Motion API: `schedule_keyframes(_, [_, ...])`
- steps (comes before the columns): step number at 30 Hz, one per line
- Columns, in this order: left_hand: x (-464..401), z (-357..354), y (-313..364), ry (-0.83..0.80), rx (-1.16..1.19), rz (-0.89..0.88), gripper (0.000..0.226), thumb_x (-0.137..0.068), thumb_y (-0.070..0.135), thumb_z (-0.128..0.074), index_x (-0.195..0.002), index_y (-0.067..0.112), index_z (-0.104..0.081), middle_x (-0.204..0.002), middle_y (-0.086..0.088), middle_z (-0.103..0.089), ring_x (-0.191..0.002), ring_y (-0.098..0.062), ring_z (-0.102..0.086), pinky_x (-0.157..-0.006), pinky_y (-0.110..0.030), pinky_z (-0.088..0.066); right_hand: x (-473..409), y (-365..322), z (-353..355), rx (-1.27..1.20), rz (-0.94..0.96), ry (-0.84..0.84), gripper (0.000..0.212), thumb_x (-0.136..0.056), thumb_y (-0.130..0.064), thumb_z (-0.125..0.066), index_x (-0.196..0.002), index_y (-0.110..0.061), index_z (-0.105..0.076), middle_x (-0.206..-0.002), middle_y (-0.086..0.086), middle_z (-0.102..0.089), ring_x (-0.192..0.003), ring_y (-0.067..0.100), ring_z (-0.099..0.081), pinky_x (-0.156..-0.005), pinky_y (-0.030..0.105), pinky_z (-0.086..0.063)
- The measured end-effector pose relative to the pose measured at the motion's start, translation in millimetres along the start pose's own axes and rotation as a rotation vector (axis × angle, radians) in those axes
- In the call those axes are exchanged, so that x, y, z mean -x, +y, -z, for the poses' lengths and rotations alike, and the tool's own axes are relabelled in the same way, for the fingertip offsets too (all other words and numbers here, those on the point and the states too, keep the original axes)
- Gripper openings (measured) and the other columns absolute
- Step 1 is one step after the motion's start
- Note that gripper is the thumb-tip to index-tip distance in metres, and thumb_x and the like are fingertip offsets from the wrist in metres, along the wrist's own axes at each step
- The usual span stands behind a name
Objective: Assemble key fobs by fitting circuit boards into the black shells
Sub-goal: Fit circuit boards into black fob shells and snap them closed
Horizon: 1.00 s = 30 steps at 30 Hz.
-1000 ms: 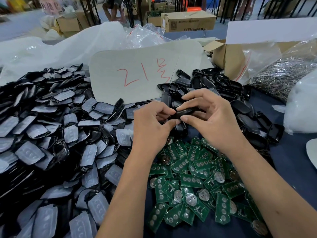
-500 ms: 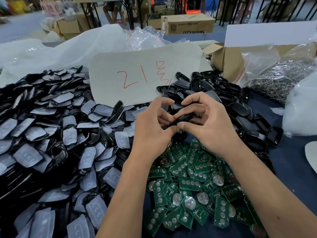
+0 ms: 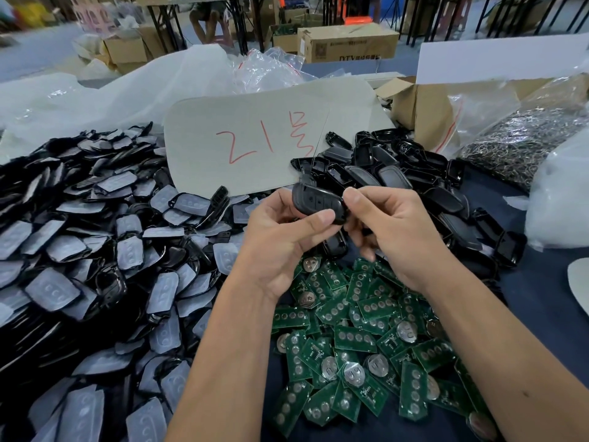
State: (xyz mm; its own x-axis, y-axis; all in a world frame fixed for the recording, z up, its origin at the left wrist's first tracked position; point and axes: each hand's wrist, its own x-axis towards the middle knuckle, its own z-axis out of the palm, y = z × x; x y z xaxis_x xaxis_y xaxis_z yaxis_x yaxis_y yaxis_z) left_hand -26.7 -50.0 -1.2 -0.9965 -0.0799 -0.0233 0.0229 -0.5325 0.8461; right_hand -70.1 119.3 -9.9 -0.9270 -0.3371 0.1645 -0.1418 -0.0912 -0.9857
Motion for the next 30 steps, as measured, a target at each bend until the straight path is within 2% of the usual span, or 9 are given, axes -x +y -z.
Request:
schedule_keyframes(3, [0,-1,-1,-0.029,0.027,0.017,0.054,-0.064,-0.002,-0.079,-0.114,0.002,-0.058,-0.100,-0.019,-0.068,-0.086,-0.025,-0.076,-0.073,-0.029,-0.063,1,-2,-2,-0.022,0.007,-0.017,0.028,-0.090,-0.040,-0.073,-0.084,-0.013,-0.076,-0.062,0.005,-0.060,-0.047,0.013,-0.049,-0.036,0.021,-0.035])
schedule_keyframes(8, [0,0,-1,-0.028,0.000,0.026,0.049,-0.063,0.001,-0.081,-0.107,0.002,-0.059,-0.098,-0.018,-0.069,-0.086,-0.025,-0.077,-0.072,-0.028,-0.063,2,-4,-1,-0.077,-0.027,-0.003,0.023,-0.087,-0.037,-0.076,-0.082,-0.014,-0.077,-0.060,0.005,-0.057,-0.044,0.010,-0.046,-0.034,0.018,-0.030])
schedule_keyframes(13, [1,-1,-2,-0.021,0.016,0.036,0.053,-0.063,0.001,-0.081,-0.112,0.000,-0.060,-0.096,-0.017,-0.070,-0.085,-0.024,-0.077,-0.070,-0.027,-0.063,2,-6,-4,-0.104,-0.083,-0.002,0.024,-0.096,-0.028,-0.071,-0.077,-0.013,-0.072,-0.057,0.002,-0.053,-0.039,0.007,-0.040,-0.035,0.015,-0.026])
schedule_keyframes(17, [2,-3,-4,-0.001,0.018,0.056,0.044,-0.063,0.001,-0.081,-0.102,0.001,-0.061,-0.098,-0.020,-0.069,-0.086,-0.025,-0.077,-0.072,-0.030,-0.063,2,-8,-5,-0.092,-0.115,0.012,0.029,-0.099,-0.024,-0.068,-0.075,-0.009,-0.066,-0.054,0.002,-0.048,-0.035,0.008,-0.033,-0.035,0.014,-0.023])
schedule_keyframes(22, [1,-2,-2,0.017,0.015,0.069,0.043,-0.063,0.002,-0.081,-0.102,-0.001,-0.062,-0.097,-0.022,-0.068,-0.085,-0.025,-0.077,-0.071,-0.029,-0.063,3,-10,-5,-0.134,-0.147,0.013,0.032,-0.099,-0.022,-0.068,-0.068,-0.014,-0.066,-0.053,0.000,-0.049,-0.035,0.006,-0.034,-0.033,0.013,-0.023])
schedule_keyframes(28, [1,1,2,-0.027,0.081,0.150,0.040,-0.080,0.010,-0.071,-0.114,-0.009,-0.065,-0.104,-0.021,-0.076,-0.090,-0.025,-0.078,-0.074,-0.027,-0.063,3,-10,-4,-0.192,-0.133,0.044,0.028,-0.096,-0.021,-0.071,-0.075,-0.004,-0.062,-0.052,0.003,-0.048,-0.033,0.007,-0.033,-0.032,0.012,-0.022])
schedule_keyframes(30, [1,1,2,-0.020,0.136,0.177,0.033,-0.081,0.012,-0.070,-0.109,-0.007,-0.070,-0.104,-0.022,-0.076,-0.088,-0.025,-0.078,-0.072,-0.027,-0.063,3,-9,-3,-0.210,-0.109,0.035,0.029,-0.093,-0.025,-0.072,-0.074,-0.006,-0.061,-0.052,0.003,-0.048,-0.034,0.007,-0.034,-0.033,0.012,-0.022])
